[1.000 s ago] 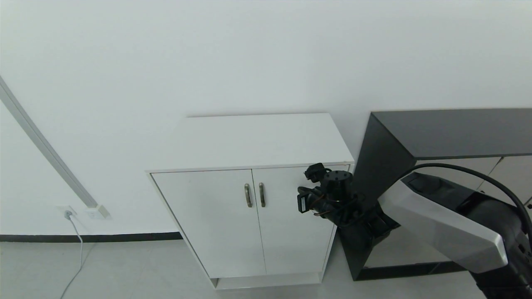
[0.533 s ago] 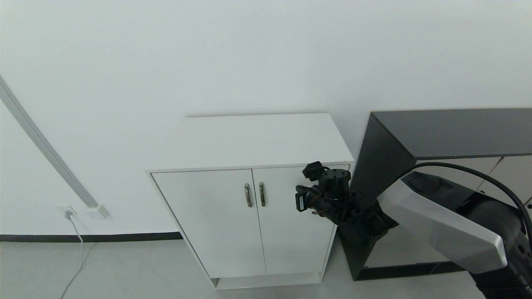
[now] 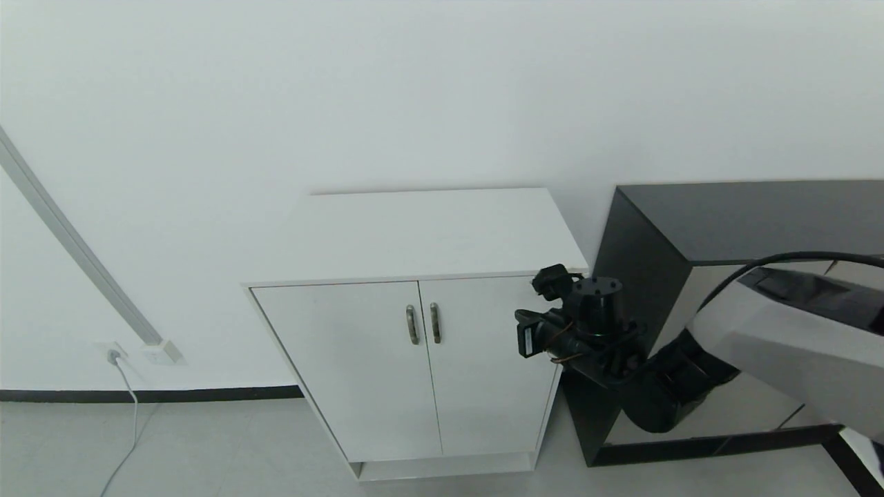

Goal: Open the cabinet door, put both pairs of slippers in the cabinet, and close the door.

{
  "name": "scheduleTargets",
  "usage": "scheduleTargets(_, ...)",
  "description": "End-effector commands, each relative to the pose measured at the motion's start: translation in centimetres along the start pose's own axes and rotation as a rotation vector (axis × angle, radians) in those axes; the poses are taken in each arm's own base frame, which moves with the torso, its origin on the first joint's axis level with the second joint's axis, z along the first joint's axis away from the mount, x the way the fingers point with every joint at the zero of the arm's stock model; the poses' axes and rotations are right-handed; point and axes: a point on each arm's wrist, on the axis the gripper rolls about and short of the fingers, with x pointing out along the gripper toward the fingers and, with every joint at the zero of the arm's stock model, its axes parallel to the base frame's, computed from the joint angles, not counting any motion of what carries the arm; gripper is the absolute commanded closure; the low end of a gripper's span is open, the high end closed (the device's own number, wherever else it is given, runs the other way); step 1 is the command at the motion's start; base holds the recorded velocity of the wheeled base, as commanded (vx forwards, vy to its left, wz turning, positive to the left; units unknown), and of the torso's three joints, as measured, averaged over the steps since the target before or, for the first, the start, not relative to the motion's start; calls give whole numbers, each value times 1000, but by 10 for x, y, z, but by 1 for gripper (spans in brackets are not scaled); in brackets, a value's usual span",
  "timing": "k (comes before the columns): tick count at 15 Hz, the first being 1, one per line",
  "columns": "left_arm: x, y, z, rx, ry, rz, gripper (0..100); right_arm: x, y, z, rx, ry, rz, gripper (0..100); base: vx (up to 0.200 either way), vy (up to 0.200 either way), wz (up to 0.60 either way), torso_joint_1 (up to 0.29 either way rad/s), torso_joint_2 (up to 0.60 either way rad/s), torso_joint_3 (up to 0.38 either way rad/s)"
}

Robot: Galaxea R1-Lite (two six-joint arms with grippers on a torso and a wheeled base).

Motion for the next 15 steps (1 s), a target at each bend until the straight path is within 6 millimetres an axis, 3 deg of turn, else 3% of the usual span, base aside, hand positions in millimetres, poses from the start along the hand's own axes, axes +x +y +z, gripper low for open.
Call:
scheduleTargets(1,0,0,0,1,0,1,100,-68,-12,39,9,-64,-69,100,0,0,0,0,0,0)
scheduleTargets(5,0,0,0,1,0,1,100,-153,-52,50,35,-99,-291,100,0,0,0,0,0,0)
scheduleTargets(7,0,0,0,0,0,1,100,-210,-79,42,55,-103,-489,100,0,0,0,0,0,0)
scheduleTargets(9,0,0,0,1,0,1,100,-262,-92,24,67,-94,-621,100,0,0,0,0,0,0)
scheduleTargets(12,0,0,0,1,0,-1,100,-322,-85,-3,40,-83,-698,100,0,0,0,0,0,0)
scheduleTargets(15,0,0,0,0,0,1,100,-363,-63,-19,34,-80,-672,100,0,0,0,0,0,0)
